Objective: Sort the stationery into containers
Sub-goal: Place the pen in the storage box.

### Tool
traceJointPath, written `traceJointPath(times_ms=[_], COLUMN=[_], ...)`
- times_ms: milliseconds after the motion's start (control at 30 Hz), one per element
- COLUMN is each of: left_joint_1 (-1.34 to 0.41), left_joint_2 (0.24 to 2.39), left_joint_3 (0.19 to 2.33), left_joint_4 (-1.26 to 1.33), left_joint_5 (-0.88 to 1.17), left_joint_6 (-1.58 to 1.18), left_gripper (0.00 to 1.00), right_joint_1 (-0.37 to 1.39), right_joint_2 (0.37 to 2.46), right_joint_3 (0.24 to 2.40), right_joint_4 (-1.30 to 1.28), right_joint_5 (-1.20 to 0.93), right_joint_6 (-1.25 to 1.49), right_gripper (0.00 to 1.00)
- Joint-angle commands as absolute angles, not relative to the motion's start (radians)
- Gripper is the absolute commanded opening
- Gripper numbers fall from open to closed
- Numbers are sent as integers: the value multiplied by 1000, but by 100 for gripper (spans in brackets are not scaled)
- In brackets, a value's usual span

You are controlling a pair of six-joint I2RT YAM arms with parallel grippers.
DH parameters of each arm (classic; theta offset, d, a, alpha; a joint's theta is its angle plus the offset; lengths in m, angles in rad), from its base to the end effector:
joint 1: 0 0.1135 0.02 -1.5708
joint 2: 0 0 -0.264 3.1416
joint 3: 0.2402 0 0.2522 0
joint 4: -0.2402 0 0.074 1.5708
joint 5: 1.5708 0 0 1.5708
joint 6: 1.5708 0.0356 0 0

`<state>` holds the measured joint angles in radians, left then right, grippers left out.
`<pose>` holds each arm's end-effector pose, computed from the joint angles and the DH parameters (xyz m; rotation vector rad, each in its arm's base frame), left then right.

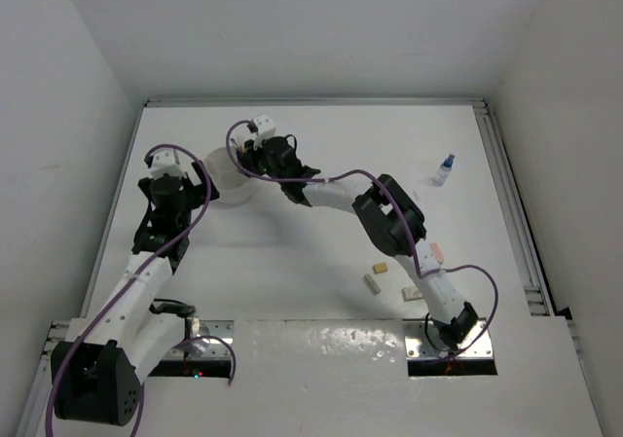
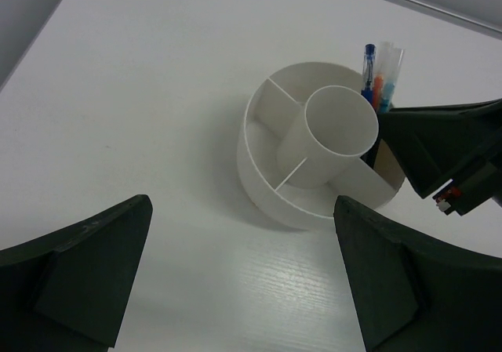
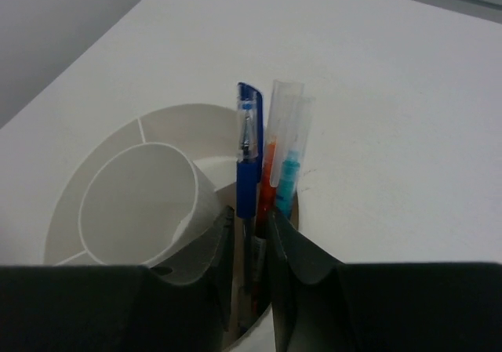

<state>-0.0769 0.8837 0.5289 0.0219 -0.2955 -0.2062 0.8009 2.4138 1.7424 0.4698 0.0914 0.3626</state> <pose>0.2054 -0.0054 0.2534 -0.3202 1.8624 0.0880 0.3876 0.3951 0.1618 -0.3319 1.8049 0.7525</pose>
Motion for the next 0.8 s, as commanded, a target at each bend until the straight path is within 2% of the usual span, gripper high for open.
traceJointPath(times_ms=[0,367,500,600,633,667,733,767], left_joint_1=[-63,-61,-63,-63,-64,-63,-63,-64], left_joint_2=[870,862,854,845,844,842,842,845], left_joint_3=[525,528,534,529,526,523,517,514], left_joint_4=[66,72,71,80,83,87,100,106], left_joint_5=[-281,-268,-244,-235,-229,-222,-195,-181], left_joint_6=[-192,-192,-166,-150,-147,-149,-155,-158], left_gripper=[100,100,100,100,100,100,100,100], right_joint_1=[801,804,761,694,660,646,611,600], right_joint_2=[2321,2209,2061,1886,1812,1786,1750,1720], right_joint_3=[1726,1649,1510,1369,1349,1342,1364,1367], right_joint_4=[517,597,578,445,299,200,-134,-215], right_joint_5=[100,107,51,-36,-72,-80,-39,21], right_joint_6=[368,376,440,439,417,356,293,270], right_gripper=[23,27,38,51,59,60,63,52])
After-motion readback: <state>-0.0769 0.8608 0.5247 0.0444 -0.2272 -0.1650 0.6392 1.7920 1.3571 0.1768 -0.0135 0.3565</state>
